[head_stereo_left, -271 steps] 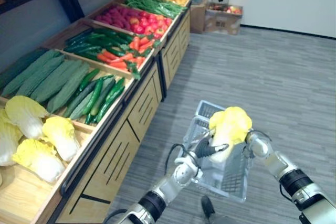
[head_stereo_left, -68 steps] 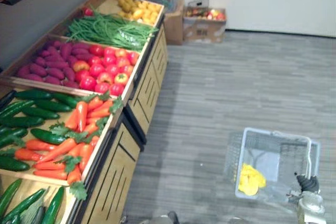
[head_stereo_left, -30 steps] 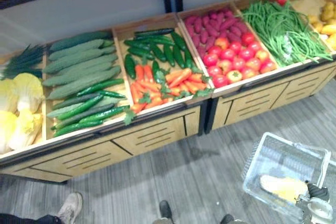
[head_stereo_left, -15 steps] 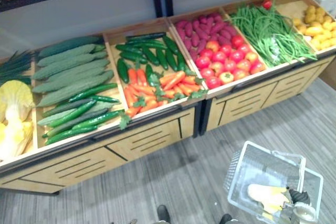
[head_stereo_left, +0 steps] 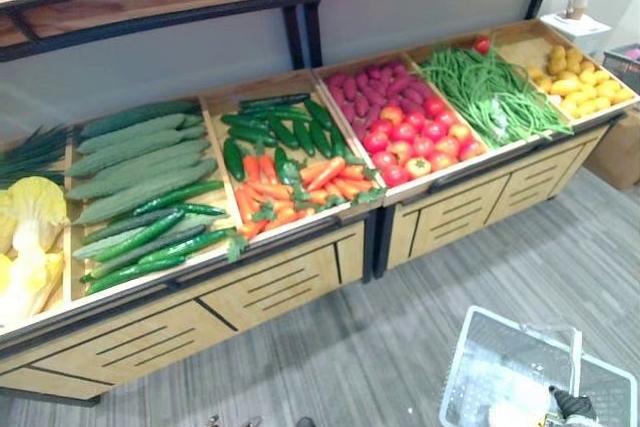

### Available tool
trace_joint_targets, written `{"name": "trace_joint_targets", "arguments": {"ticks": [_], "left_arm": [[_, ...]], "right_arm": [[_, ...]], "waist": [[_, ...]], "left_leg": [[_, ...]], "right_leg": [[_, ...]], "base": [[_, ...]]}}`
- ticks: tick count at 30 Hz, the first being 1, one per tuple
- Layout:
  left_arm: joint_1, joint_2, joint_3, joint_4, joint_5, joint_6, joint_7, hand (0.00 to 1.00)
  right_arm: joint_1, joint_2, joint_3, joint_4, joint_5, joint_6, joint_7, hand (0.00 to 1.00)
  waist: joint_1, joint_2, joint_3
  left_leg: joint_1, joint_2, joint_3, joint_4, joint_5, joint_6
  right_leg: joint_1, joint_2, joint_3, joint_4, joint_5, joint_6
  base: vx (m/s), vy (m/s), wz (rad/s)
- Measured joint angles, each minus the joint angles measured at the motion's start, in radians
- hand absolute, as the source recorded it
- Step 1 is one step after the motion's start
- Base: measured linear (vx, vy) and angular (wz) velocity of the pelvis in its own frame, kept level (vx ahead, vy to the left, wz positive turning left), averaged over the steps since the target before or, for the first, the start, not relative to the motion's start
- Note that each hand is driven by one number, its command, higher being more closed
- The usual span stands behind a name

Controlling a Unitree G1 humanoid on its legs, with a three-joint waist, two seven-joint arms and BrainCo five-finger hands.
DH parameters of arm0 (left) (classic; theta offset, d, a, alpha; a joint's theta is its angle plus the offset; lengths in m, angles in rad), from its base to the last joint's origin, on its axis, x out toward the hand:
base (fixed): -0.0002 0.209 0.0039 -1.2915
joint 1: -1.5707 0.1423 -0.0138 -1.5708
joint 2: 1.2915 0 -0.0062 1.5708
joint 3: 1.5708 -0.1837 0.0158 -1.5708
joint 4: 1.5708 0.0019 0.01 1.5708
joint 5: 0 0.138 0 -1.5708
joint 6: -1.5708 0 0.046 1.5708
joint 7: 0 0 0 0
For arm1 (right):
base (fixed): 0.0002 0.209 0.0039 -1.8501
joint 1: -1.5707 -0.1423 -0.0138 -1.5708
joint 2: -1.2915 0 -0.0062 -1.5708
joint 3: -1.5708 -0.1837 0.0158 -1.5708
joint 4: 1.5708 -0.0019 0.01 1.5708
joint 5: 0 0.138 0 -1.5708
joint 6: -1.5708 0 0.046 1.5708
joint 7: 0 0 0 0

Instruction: Pick vegetable in the basket

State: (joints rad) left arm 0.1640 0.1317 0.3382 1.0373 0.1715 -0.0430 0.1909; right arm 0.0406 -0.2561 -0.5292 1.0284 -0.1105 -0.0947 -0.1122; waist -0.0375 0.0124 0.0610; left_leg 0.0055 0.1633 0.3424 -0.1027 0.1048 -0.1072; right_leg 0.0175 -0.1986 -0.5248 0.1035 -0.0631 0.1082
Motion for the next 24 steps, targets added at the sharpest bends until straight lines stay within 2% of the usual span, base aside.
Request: {"name": "trace_joint_targets", "arguments": {"ticks": [2,8,11,13,16,17,18,20,24], "left_arm": [[0.008,0.0,0.0,0.0,0.001,0.0,0.0,0.0],[0.021,0.0,-0.003,0.0,0.001,0.0,0.001,0.0],[0.016,-0.001,-0.026,-0.001,-0.001,-0.001,0.004,0.0],[0.008,0.0,-0.027,-0.002,-0.002,-0.001,0.005,0.0],[0.02,-0.003,-0.027,-0.002,-0.006,-0.001,0.011,0.0],[0.022,-0.004,-0.026,-0.002,-0.01,0.0,0.012,0.0],[0.031,-0.014,-0.026,-0.003,-0.011,0.0,0.014,0.0],[0.055,-0.034,-0.026,-0.005,-0.012,0.0,0.021,0.0],[0.058,-0.052,-0.019,-0.011,-0.012,0.0,0.023,0.0]], "right_arm": [[-0.002,0.0,0.006,0.0,-0.004,0.0,0.002,1.0],[-0.013,0.0,0.029,0.0,-0.008,0.0,0.01,1.0],[-0.01,0.0,0.028,0.0,-0.008,0.0,0.009,1.0],[-0.011,0.001,0.029,-0.004,-0.008,-0.001,0.007,1.0],[-0.012,0.001,0.035,-0.031,-0.008,-0.001,-0.003,1.0],[-0.013,0.0,0.038,-0.032,-0.008,-0.003,-0.007,1.0],[-0.013,-0.008,0.037,-0.033,-0.009,-0.003,-0.01,1.0],[-0.012,-0.023,0.037,-0.032,-0.01,-0.004,-0.01,1.0],[-0.012,-0.02,0.013,-0.031,-0.01,-0.004,-0.012,1.0]], "waist": [[0.015,0.001,-0.001],[0.015,0.006,-0.002],[0.012,0.01,0.002],[0.014,0.008,0.013],[0.022,0.016,0.034],[0.023,0.007,0.053],[0.043,0.006,0.064],[0.054,0.025,0.062],[0.054,0.028,0.064]], "left_leg": [[-0.004,0.0,0.0,0.0,0.0,0.0],[-0.006,0.0,-0.005,0.005,0.002,0.004],[-0.017,-0.002,-0.038,0.008,0.003,0.004],[-0.036,0.007,-0.057,0.059,-0.016,0.0],[-0.09,0.037,-0.088,0.218,-0.064,-0.002],[-0.124,0.041,-0.108,0.322,-0.063,0.001],[-0.152,0.048,-0.122,0.414,-0.058,0.008],[-0.178,0.05,-0.139,0.483,-0.038,0.016],[-0.211,0.052,-0.128,0.489,0.026,0.014]], "right_leg": [[-0.009,0.0,0.006,0.002,-0.001,-0.001],[-0.009,0.0,0.007,0.018,-0.001,-0.002],[-0.027,-0.014,0.008,0.087,-0.046,-0.006],[-0.031,-0.02,0.007,0.127,-0.082,-0.012],[-0.02,-0.019,0.014,0.165,-0.143,-0.012],[-0.001,-0.023,0.022,0.165,-0.152,-0.013],[0.013,-0.022,0.036,0.165,-0.156,-0.016],[0.033,-0.026,0.046,0.154,-0.157,-0.017],[0.044,-0.034,0.035,0.112,-0.134,-0.026]], "base": [[0.0,0.0,0.0],[0.04,-0.008,0.01],[0.05,-0.025,0.29],[0.04,-0.072,0.25],[-0.01,-0.11,0.17],[-0.03,-0.126,0.01],[-0.02,-0.137,-0.12],[0.03,-0.099,-0.17],[0.09,-0.023,0.05]]}}
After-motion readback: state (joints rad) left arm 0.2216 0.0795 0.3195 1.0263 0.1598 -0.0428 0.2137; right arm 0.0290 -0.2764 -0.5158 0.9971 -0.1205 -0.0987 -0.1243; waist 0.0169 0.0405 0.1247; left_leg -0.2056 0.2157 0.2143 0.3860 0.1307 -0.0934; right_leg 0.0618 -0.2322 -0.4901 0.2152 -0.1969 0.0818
